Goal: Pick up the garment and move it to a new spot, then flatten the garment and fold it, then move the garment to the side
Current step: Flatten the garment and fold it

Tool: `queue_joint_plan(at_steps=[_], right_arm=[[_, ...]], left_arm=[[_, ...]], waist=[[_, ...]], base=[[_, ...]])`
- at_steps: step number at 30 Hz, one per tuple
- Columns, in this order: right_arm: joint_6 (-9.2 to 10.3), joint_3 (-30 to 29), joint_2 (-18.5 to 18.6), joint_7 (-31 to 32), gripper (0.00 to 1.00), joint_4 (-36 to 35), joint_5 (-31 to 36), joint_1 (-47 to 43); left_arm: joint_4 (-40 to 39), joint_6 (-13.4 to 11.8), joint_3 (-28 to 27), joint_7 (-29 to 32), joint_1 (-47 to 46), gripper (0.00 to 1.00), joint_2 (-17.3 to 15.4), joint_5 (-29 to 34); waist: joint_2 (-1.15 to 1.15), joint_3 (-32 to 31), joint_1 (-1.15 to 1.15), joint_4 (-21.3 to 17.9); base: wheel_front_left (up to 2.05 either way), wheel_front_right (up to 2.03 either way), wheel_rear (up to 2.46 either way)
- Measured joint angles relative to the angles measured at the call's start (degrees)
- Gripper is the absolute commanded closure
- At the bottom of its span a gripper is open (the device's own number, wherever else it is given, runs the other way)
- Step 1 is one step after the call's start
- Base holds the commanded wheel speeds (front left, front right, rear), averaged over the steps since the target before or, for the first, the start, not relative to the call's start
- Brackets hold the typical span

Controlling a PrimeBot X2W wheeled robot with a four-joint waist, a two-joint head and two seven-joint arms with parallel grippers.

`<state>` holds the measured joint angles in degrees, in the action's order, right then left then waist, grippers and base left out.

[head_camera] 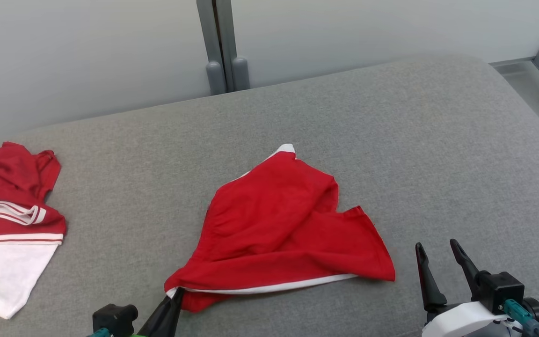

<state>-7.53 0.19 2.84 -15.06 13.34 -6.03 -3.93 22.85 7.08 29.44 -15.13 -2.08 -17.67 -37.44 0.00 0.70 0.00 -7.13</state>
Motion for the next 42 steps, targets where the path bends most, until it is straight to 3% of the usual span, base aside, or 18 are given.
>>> queue_joint_plan(at_steps=[1, 2, 11, 18, 22, 25, 30, 35, 42], right_arm=[[0.0, 0.0, 0.0, 0.0, 0.0, 0.0, 0.0, 0.0], [0.0, -0.1, 0.0, 0.0, 0.0, 0.0, 0.0, 0.0], [0.0, -1.0, 0.0, 0.0, 0.0, -0.5, 0.2, -0.8], [0.0, -0.7, 0.0, 0.0, 0.0, -0.8, 0.2, -1.1], [0.0, -0.1, 0.0, 0.0, 0.0, -0.8, 0.3, -1.0], [0.0, 0.1, 0.0, 0.0, 0.0, -0.8, 0.7, -0.5], [0.0, 0.8, 0.0, 0.0, 0.0, -1.0, 0.9, 0.7], [0.0, 1.4, 0.0, 0.0, 0.0, -1.5, 0.9, 2.1], [0.0, 1.5, 0.0, 0.0, 0.0, -1.9, -0.3, 3.2]], left_arm=[[0.2, 0.0, -0.4, 0.0, 0.3, 0.2, 0.4, 0.2], [0.3, 0.1, -1.0, 0.0, 0.6, 0.0, 0.9, 0.4], [-1.2, 0.3, -6.4, 0.0, 5.5, 0.0, 2.9, 3.0], [-3.7, -0.3, -14.5, 0.0, 9.0, 0.0, 5.4, 10.2], [-7.8, -0.2, -15.5, 0.0, 8.3, 0.0, 7.2, 14.1], [-10.2, 0.0, -12.5, 0.0, 5.6, 0.0, 8.0, 16.5], [-10.0, 0.3, -1.4, 0.0, -0.5, 0.0, 8.1, 17.2], [-5.9, 0.3, 10.6, 2.7, -9.6, 0.0, 7.6, 14.9], [2.4, 0.3, 20.2, 4.0, -18.9, 0.0, 7.9, 11.6]], waist=[[0.0, -0.2, 0.0, 0.3], [0.0, -0.5, 0.0, 0.6], [0.0, -1.4, 0.0, 3.0], [0.0, -1.3, 0.0, 3.8], [0.0, -1.1, 0.0, 3.3], [0.0, -0.9, 0.0, 2.5], [0.0, -0.3, 0.0, 0.4], [0.0, 1.2, 0.0, -2.8], [0.0, 4.8, 0.0, -6.8]], base=[[0.0, 0.0, 0.0], [0.0, 0.0, 0.0], [0.0, 0.0, 0.0], [0.0, 0.0, 0.0], [0.0, 0.0, 0.0], [0.0, 0.0, 0.0], [0.0, 0.0, 0.0], [0.0, 0.0, 0.0], [0.0, 0.0, 0.0]])
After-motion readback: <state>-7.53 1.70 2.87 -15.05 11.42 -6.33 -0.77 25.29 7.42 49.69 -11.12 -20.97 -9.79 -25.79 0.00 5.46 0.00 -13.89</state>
